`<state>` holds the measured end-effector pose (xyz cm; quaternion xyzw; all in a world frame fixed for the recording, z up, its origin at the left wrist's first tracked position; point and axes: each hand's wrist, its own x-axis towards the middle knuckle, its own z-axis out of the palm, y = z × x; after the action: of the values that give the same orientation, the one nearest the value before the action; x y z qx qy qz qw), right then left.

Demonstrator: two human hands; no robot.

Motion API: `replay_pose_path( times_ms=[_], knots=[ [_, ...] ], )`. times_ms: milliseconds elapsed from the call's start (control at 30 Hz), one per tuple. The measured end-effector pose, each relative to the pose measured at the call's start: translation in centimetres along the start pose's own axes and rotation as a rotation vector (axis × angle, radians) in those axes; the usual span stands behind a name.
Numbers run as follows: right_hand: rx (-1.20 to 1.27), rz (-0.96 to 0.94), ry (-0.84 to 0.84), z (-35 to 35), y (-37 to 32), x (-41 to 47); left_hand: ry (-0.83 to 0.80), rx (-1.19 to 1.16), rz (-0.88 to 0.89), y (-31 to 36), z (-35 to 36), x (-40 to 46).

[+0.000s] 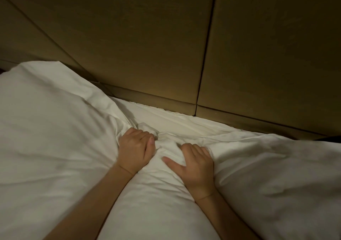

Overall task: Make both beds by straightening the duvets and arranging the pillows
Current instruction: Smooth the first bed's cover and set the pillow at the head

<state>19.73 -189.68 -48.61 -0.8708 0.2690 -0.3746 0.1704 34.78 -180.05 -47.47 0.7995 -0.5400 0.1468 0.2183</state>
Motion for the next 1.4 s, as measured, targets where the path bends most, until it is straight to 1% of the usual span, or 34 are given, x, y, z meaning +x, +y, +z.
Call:
replay_pose_path(
  times_ms=[200,333,433,567,667,767,833,900,933,1000,1033,1100,1167,1233,1300,1367,1400],
  knots=[
    [-0.122,0.090,-0.138,-2.1,-1.1,0.6,-0.093,0.092,-0.001,0.6,-2.2,1.6],
    [-0.156,0.123,-0.229,-4.3,-2.1,1.4,-0.180,0.203,0.059,1.3,-6.1,3.2],
    [-0.146,0.085,-0.248,-6.2,-3.2,1.8,-0.200,0.271,0.099,2.2,-9.6,3.4],
    [-0.104,-0.005,-0.260,-9.3,-4.8,2.8,-0.230,0.319,0.045,4.0,-14.1,2.7],
    [-0.116,-0.058,-0.312,-12.6,-6.7,3.2,-0.232,0.285,-0.004,5.6,-17.3,1.8],
    [-0.103,-0.086,-0.369,-16.3,-9.1,2.9,-0.237,0.286,-0.016,7.7,-21.2,0.4],
    [-0.092,-0.102,-0.444,-19.4,-11.2,2.4,-0.241,0.300,-0.035,9.4,-24.3,-1.0],
    [-0.137,-0.103,-0.550,-23.1,-13.9,1.9,-0.242,0.324,-0.054,11.1,-27.8,-3.0],
    [-0.158,-0.134,-0.597,-24.9,-15.5,1.3,-0.230,0.339,-0.058,11.9,-29.6,-4.2],
    [-0.078,-0.127,-0.690,-28.9,-18.6,-0.4,-0.200,0.366,-0.077,13.7,-33.4,-7.1],
    [-0.090,-0.151,-0.718,-30.7,-20.0,-1.4,-0.194,0.377,-0.101,14.7,-35.3,-8.6],
    [-0.107,-0.200,-0.719,-34.5,-23.1,-3.4,-0.205,0.407,-0.156,16.9,-39.1,-11.5],
    [-0.095,-0.209,-0.689,-37.7,-25.8,-5.7,-0.201,0.428,-0.211,19.6,-42.9,-14.1],
    [-0.107,-0.226,-0.663,-40.3,-27.7,-8.0,-0.180,0.427,-0.207,22.1,-45.8,-16.4],
    [-0.096,-0.226,-0.629,-43.0,-29.1,-10.4,-0.267,0.317,-0.268,24.4,-47.8,-19.0],
    [-0.087,-0.237,-0.591,-44.5,-30.0,-12.6,-0.319,0.303,-0.291,26.6,-49.4,-21.1],
    [-0.122,-0.245,-0.611,-45.2,-30.6,-13.5,-0.335,0.297,-0.300,27.4,-49.8,-22.2]
  ],
)
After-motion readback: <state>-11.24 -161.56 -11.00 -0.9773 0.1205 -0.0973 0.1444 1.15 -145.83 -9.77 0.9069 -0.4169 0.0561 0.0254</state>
